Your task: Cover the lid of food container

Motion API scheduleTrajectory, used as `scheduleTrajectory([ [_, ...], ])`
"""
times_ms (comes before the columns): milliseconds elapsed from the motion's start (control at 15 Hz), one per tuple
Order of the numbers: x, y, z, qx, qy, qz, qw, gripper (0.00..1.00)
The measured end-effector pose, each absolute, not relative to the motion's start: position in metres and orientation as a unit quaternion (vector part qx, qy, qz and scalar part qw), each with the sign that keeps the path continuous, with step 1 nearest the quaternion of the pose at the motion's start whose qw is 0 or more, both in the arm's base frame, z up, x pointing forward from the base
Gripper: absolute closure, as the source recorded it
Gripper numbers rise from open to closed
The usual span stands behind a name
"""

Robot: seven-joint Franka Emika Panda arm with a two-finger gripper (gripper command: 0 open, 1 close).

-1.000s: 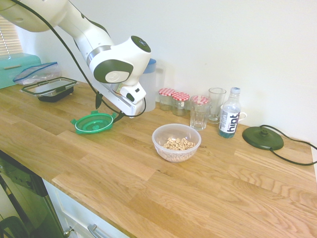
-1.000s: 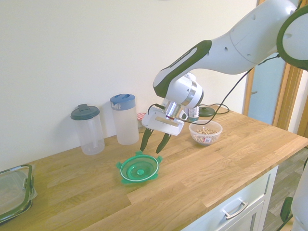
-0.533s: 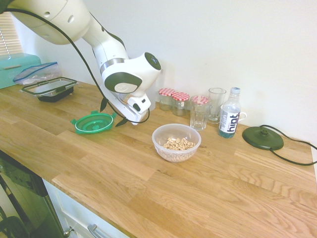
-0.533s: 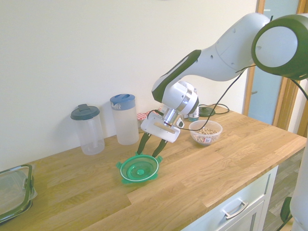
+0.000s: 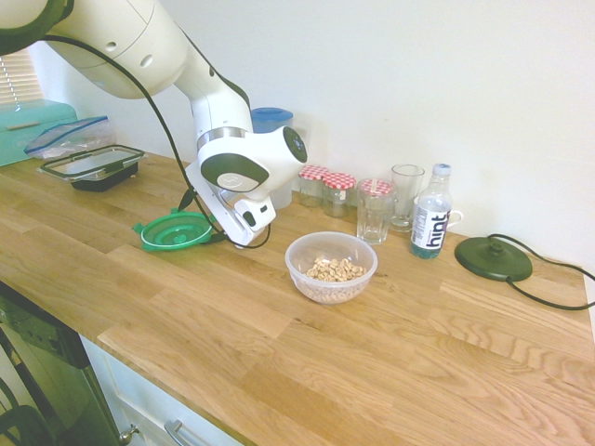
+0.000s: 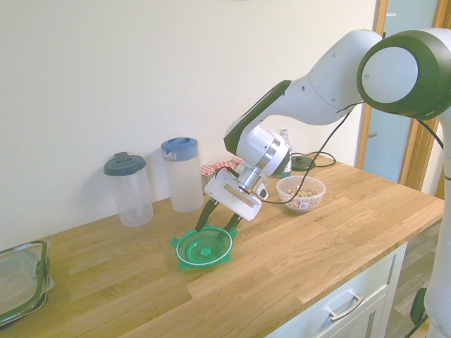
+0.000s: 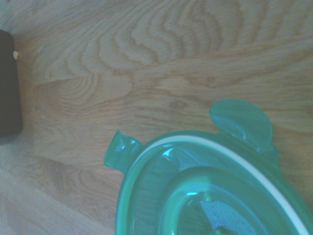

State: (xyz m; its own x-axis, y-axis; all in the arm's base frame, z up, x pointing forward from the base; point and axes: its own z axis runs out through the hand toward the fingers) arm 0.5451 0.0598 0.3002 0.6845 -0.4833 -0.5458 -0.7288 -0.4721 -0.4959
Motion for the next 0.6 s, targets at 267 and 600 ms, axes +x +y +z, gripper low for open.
scheduleTrajectory([
  [267, 0.542, 0.061, 0.296, -0.837, 0.363, 0.177, 0.369, 1.0],
  [600, 0.54, 0.06, 0.287, -0.835, 0.367, 0.184, 0.367, 1.0],
])
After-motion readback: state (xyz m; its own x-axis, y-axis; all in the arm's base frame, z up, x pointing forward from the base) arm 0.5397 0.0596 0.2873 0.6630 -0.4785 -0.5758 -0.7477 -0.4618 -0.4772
